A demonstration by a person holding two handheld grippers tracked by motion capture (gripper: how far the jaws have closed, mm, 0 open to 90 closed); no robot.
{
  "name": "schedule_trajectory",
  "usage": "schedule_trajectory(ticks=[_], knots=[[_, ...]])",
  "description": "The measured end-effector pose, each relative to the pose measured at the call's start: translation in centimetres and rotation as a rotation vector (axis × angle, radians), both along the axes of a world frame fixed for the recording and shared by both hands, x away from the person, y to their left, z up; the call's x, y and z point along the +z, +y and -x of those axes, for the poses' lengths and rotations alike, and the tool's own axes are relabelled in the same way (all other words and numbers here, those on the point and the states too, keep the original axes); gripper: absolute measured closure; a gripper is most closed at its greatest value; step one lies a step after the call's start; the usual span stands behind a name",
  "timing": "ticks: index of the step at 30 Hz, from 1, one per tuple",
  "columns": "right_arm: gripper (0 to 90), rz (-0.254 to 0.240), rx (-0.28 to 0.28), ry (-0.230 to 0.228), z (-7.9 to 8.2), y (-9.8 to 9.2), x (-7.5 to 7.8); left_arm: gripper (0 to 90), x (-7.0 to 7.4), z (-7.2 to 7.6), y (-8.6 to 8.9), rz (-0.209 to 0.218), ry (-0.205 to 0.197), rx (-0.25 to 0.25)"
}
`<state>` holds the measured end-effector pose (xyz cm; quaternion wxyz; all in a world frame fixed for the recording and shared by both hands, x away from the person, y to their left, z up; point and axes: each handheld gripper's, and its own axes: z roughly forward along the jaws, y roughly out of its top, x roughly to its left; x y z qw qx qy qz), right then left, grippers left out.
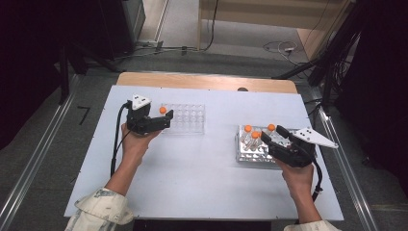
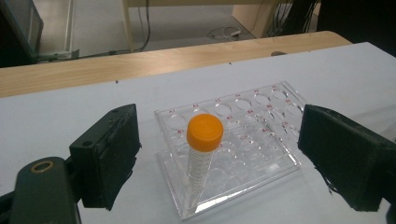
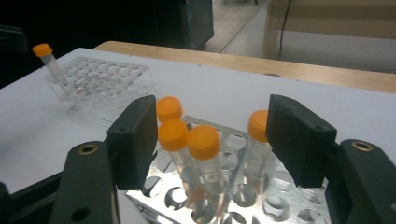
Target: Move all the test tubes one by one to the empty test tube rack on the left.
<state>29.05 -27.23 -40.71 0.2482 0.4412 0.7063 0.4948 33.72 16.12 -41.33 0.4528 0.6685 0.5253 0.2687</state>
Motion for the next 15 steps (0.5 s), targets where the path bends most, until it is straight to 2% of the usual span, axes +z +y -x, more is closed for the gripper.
schedule_trajectory(ticks=[7,11,15], knots=[[35.2,0.012,-0.079,0.017,-1.0,-1.5,-1.2,13.5,-0.1,0.0,0.0,-0.001,0.006,-0.005],[36.4,0.004,-0.098,0.023,-1.3,-2.0,-1.6,13.6,-0.1,-0.1,0.0,0.000,0.007,-0.006],[38.8,0.019,-0.112,0.039,-1.8,-2.1,-2.5,13.6,-0.1,-0.1,-0.1,0.000,0.011,-0.008]])
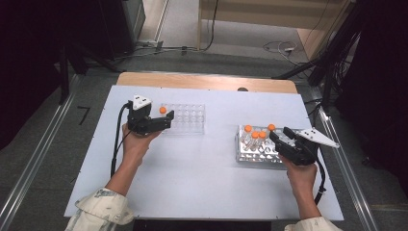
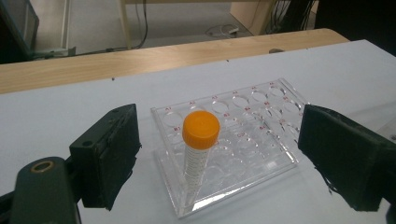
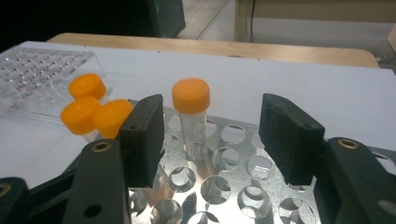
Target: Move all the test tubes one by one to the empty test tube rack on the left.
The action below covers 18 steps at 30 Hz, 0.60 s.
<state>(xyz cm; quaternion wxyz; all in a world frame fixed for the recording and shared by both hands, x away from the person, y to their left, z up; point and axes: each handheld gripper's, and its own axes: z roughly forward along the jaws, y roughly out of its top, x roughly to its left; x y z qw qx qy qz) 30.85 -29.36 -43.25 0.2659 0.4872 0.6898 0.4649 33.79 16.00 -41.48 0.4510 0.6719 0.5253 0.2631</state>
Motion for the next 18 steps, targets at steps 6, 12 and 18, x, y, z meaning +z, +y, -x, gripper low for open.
schedule_trajectory(ticks=[6,12,18], knots=[[38.9,0.019,0.011,0.029,-0.5,0.4,-0.7,13.6,-0.1,0.0,-0.1,-0.003,0.004,-0.006],[40.4,0.039,0.004,0.044,-0.9,0.7,-1.3,13.6,-0.1,0.0,-0.1,-0.004,0.006,-0.005],[35.9,0.030,-0.018,0.051,-1.3,0.7,-1.5,13.6,-0.2,0.0,-0.2,-0.003,0.006,-0.005]])
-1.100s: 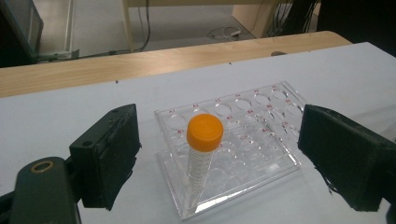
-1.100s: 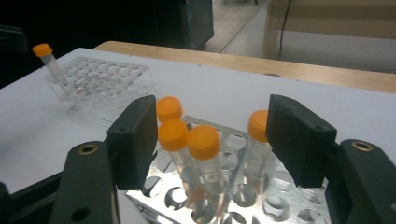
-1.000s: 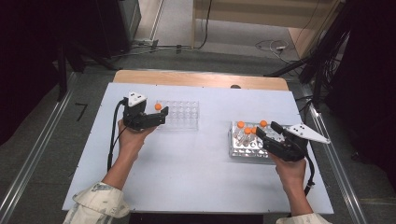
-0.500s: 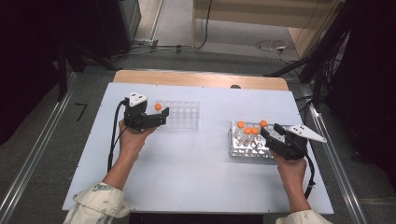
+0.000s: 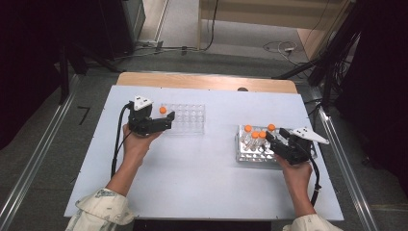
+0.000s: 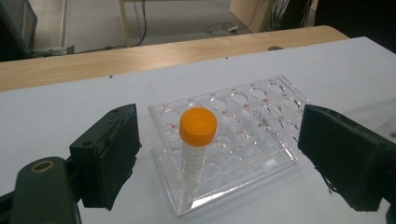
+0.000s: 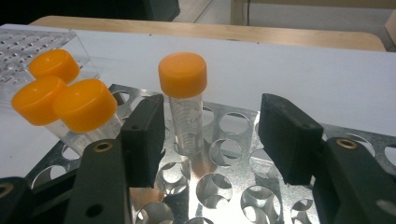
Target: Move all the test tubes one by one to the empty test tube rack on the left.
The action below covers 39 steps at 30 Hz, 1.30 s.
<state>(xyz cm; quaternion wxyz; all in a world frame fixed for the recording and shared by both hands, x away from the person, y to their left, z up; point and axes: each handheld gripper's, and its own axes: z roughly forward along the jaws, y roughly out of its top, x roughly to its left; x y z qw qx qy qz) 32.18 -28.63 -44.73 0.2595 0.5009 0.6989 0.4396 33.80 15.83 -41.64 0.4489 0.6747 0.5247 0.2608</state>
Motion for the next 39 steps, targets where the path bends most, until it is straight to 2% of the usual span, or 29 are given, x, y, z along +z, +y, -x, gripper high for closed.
schedule_trajectory(ticks=[4,7,13,22,29,33,39], knots=[[35.8,0.038,0.007,0.019,-0.2,0.4,-0.3,13.7,0.0,0.0,-0.1,-0.001,0.001,-0.004],[44.0,0.052,0.017,-0.001,-0.1,0.6,-0.3,13.8,0.0,0.0,-0.1,0.000,0.000,-0.004],[51.6,0.056,0.014,0.014,-0.4,0.6,-0.7,13.9,0.0,0.1,-0.1,0.002,0.000,-0.004],[65.2,0.062,0.049,-0.004,-0.3,1.0,-0.8,13.9,0.0,0.1,-0.1,0.001,-0.001,-0.006],[65.2,0.060,0.060,0.002,-0.5,1.2,-0.9,13.9,-0.1,0.1,-0.2,-0.002,0.001,-0.009],[70.8,0.059,0.060,0.000,-0.5,1.2,-0.9,13.9,-0.1,0.1,-0.2,-0.002,0.002,-0.008],[71.6,0.052,0.058,-0.009,-0.4,1.1,-0.8,14.0,0.0,0.1,-0.2,0.000,0.001,-0.009]])
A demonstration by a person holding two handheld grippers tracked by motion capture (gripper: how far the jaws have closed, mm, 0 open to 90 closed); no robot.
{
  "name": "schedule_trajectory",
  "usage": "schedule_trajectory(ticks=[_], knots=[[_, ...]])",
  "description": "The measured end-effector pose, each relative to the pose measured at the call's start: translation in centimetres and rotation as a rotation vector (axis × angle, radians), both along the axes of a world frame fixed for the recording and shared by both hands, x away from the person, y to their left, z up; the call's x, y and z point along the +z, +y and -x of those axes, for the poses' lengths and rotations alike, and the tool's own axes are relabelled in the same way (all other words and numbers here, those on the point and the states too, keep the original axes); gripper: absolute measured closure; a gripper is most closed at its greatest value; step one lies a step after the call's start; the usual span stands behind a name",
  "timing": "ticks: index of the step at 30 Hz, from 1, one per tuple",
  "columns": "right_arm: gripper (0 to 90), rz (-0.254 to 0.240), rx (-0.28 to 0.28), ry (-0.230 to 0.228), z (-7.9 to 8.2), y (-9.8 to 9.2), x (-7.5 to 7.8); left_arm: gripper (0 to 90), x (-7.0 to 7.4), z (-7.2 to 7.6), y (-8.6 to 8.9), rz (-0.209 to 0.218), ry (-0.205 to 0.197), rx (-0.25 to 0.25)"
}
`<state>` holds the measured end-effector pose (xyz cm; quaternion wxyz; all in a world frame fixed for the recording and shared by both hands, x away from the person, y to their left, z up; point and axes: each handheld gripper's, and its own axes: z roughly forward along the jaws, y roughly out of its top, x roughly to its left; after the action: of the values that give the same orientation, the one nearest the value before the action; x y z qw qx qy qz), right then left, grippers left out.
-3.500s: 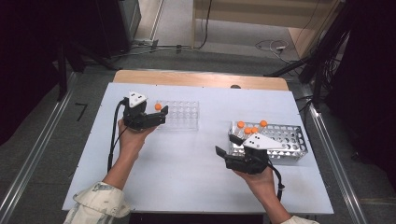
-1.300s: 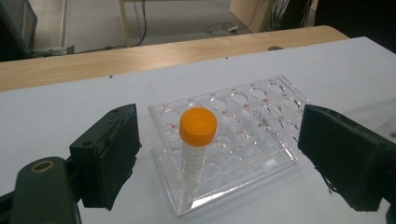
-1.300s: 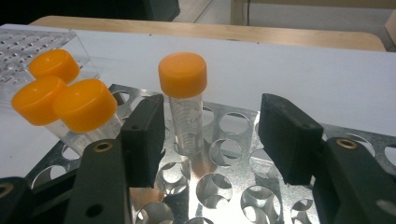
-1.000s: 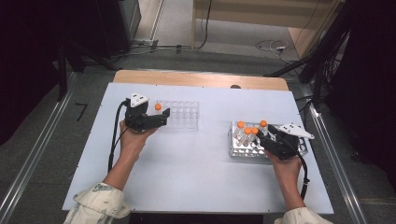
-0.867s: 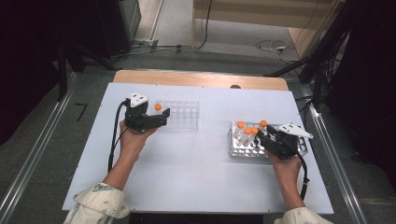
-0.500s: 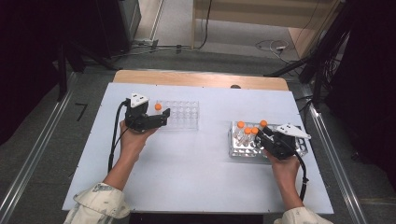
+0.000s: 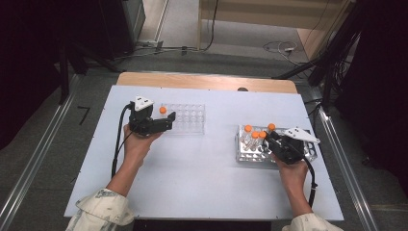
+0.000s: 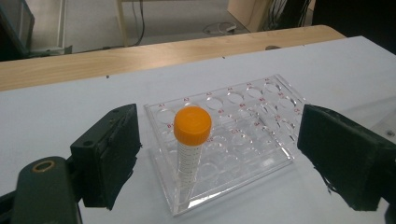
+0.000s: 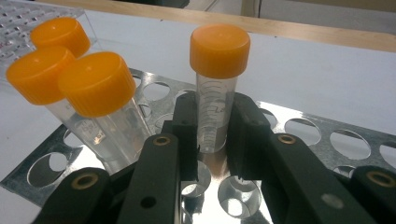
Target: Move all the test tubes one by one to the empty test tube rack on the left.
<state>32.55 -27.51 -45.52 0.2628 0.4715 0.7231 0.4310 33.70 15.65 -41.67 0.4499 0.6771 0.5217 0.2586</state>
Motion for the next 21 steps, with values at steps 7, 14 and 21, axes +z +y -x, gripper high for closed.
schedule_trajectory(ticks=[7,14,21], knots=[[72.1,-0.031,-0.001,-0.021,0.3,-0.3,0.8,14.0,0.0,0.0,-0.1,0.003,-0.003,-0.002],[72.2,-0.074,-0.004,-0.049,0.6,-0.7,2.3,13.9,0.0,0.0,-0.1,0.005,-0.003,-0.008],[72.2,-0.083,-0.010,-0.083,1.2,-0.9,3.6,13.9,0.2,0.1,0.0,0.009,-0.009,-0.007]])
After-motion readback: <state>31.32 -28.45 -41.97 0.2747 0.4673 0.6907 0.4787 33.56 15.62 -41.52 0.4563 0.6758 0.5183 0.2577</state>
